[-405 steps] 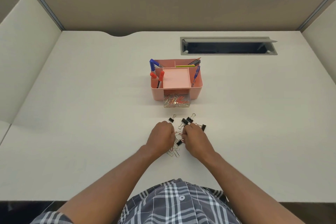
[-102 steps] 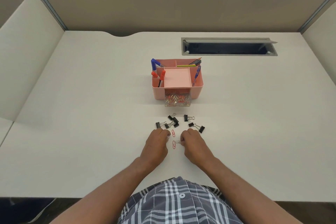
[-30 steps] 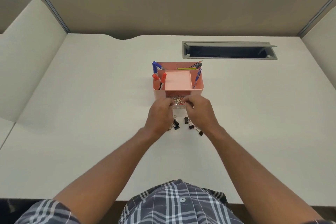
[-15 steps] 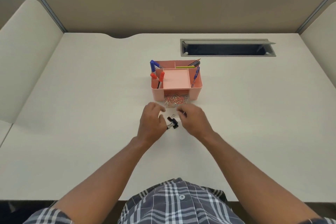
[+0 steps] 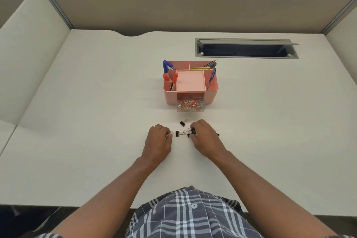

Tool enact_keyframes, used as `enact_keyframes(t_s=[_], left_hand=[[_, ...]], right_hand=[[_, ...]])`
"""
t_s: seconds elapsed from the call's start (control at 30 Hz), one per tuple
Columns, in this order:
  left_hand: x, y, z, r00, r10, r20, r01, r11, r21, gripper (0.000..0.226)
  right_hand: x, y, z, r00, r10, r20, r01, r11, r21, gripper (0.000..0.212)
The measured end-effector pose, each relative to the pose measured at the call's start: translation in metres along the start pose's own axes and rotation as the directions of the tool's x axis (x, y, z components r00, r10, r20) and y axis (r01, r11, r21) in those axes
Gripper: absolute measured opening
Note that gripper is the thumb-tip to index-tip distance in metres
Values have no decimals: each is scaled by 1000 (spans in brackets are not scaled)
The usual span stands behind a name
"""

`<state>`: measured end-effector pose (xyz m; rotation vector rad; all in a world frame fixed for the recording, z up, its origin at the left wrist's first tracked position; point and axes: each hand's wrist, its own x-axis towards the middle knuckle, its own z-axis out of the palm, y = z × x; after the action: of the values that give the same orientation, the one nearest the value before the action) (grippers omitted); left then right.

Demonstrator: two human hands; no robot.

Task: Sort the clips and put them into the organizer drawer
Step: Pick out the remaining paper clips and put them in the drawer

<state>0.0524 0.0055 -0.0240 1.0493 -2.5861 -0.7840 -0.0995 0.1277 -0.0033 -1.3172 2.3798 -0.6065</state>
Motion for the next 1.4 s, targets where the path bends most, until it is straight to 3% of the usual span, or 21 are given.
enact_keyframes(t_s=[0.1,0.23,0.4,0.6,0.83,1.0,1.1,1.2,1.3,1.4], left_hand=[[1,-2,-1,999,-37,-18,37,999,-19,6],[1,-5,-3,1000,-15,-5,15,1000,8,9],[-1,-5,-3,999,24,28,-23,999,-27,27],[-5,-10,-6,999,19,26,-18,999,-34,36],[-9,-11,-2,998,54,-15,-54,999,-1,27],[-17,0,7,989,104,100,-119,981,150,36],[-21,4,11,990,95,107,-115,972,205,36],[-21,7,11,992,106,75,-117,977,176,28],[-17,9,9,992,110,69,-120,978,169,27],[-6,16,6,981,141,132,-167,963,210,34]], right_hand=[[-6,5,-7,999,53,-14,-53,999,-4,20],[-21,3,-4,991,85,106,-84,996,-15,23],[-37,-1,9,985,97,143,-102,995,25,32],[-33,-6,7,1000,22,5,-22,999,-38,33],[-42,-6,11,999,-30,-23,28,995,-93,30],[-46,16,0,949,158,-273,-207,964,-164,36],[-51,25,2,958,165,-235,-218,950,-224,27],[-56,27,6,962,155,-225,-192,969,-155,21],[-51,24,6,950,177,-259,-206,975,-87,29],[-41,20,5,959,157,-236,-193,971,-140,39]])
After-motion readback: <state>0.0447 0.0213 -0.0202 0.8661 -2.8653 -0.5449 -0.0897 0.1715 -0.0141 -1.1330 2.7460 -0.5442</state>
